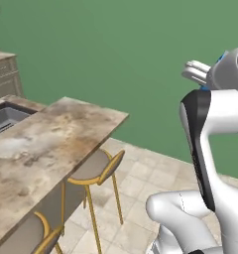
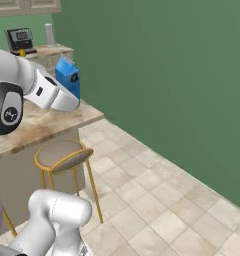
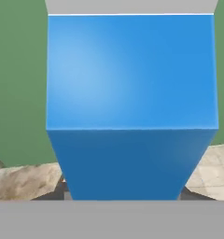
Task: Take a sugar cube from the saucer and place it inside the coffee. Then, grab milk from the fridge and place it next to the coffee on the counter to sweeten the coffee.
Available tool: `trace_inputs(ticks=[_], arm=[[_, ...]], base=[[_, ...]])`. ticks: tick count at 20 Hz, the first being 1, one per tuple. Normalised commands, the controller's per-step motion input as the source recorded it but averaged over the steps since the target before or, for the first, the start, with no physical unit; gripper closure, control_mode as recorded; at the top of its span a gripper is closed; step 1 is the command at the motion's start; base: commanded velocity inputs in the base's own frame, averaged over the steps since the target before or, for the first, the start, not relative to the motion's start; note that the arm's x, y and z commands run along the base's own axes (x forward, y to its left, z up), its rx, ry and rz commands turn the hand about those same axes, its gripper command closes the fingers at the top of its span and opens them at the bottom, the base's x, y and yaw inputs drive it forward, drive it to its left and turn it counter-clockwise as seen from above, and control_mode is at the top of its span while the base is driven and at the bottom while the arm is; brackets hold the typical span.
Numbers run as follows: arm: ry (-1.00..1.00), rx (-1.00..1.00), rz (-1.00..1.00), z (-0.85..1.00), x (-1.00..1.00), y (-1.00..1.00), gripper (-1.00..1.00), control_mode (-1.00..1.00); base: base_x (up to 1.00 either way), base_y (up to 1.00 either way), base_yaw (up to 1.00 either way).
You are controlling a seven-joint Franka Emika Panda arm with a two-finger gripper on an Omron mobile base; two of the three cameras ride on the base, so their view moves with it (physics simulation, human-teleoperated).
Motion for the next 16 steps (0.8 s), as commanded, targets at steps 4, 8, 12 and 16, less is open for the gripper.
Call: trace_inputs(ticks=[4,8,12,16], arm=[[0.00,0.00,0.00,0.00,0.00,0.00,1.00,1.00],[0.00,0.00,0.00,0.00,0.00,0.00,1.00,1.00],[0.00,0.00,0.00,0.00,0.00,0.00,1.00,1.00],[0.00,0.00,0.00,0.00,0.00,0.00,1.00,1.00]], base=[[1.00,-1.00,0.38],[1.00,-1.00,0.38],[0.99,-1.00,0.40],[0.92,-0.95,0.55]])
